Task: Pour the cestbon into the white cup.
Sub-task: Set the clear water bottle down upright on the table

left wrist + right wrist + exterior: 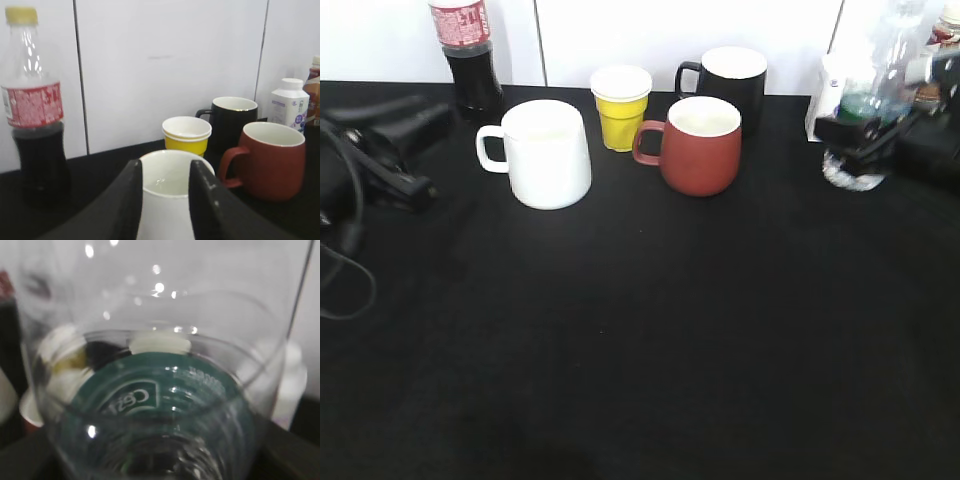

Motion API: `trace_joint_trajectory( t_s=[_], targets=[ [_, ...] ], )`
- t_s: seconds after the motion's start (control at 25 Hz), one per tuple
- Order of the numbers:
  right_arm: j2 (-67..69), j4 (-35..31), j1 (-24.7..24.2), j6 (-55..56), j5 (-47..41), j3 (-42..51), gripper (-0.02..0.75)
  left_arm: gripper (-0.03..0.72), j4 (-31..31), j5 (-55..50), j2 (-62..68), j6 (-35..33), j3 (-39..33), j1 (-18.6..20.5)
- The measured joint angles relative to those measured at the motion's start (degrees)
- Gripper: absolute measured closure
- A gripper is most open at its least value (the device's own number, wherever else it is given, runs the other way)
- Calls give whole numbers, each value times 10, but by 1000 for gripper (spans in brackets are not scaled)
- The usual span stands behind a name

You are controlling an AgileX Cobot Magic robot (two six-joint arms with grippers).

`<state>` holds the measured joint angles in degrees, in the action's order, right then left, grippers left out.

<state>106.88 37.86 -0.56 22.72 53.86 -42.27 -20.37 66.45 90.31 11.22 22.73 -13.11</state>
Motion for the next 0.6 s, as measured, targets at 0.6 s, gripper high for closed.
trace_joint_trajectory(
  t_s=[0.6],
  targets=[
    [58,77,0,10,-15,3,80,444,-34,-28,-25,2,0,0]
  ],
)
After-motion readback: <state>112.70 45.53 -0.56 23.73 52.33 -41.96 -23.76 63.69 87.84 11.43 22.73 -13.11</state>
